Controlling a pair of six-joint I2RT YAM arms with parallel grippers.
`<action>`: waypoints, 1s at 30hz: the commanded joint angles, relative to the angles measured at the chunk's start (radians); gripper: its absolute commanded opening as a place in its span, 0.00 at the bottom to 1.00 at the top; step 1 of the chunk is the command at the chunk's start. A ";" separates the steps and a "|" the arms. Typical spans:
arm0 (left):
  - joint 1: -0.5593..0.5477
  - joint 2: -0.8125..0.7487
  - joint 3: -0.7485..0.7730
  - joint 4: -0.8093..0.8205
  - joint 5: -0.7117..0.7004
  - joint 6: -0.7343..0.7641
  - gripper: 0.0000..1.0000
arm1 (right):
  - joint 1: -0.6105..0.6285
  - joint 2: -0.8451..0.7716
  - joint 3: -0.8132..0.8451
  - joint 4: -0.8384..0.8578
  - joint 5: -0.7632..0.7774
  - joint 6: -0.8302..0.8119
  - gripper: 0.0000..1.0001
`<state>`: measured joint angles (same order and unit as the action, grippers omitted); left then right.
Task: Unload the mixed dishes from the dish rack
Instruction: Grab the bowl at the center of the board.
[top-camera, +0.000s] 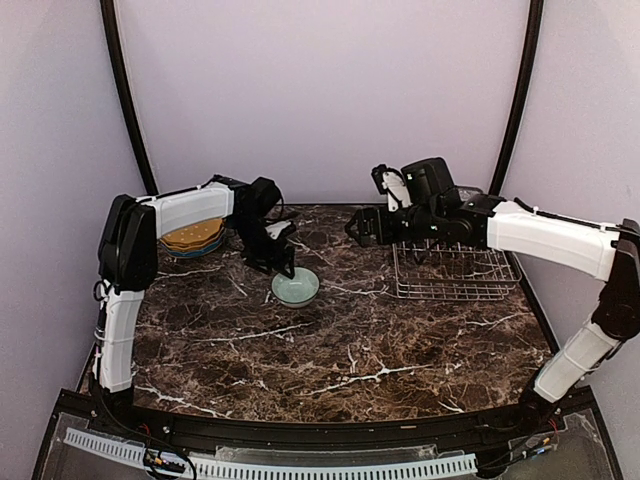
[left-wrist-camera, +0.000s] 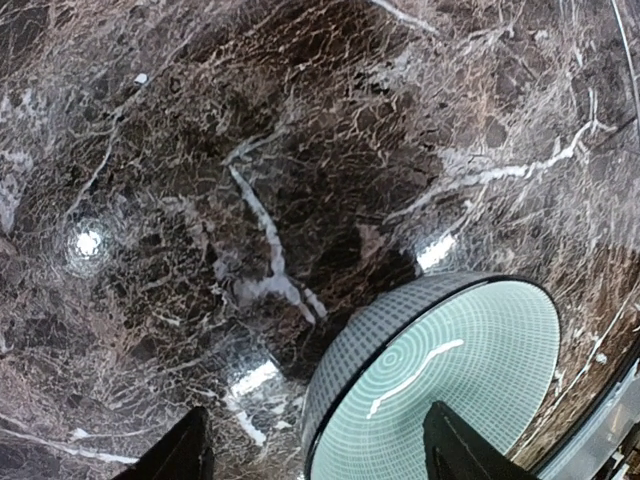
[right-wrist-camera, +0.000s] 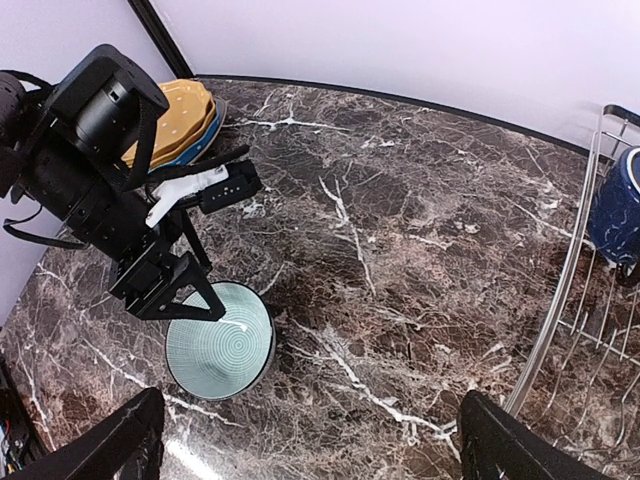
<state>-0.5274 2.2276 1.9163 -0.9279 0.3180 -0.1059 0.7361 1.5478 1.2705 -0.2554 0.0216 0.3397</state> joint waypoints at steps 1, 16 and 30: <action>-0.025 0.007 0.047 -0.087 -0.069 0.054 0.67 | -0.006 -0.004 -0.013 0.030 -0.012 0.018 0.99; -0.036 0.021 0.049 -0.085 -0.114 0.055 0.25 | -0.007 0.044 -0.007 0.054 -0.055 0.043 0.99; -0.034 0.032 0.056 -0.087 -0.116 0.057 0.06 | -0.008 0.015 -0.058 0.083 -0.064 0.048 0.99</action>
<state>-0.5594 2.2570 1.9446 -0.9848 0.2169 -0.0586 0.7322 1.5803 1.2427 -0.2146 -0.0307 0.3798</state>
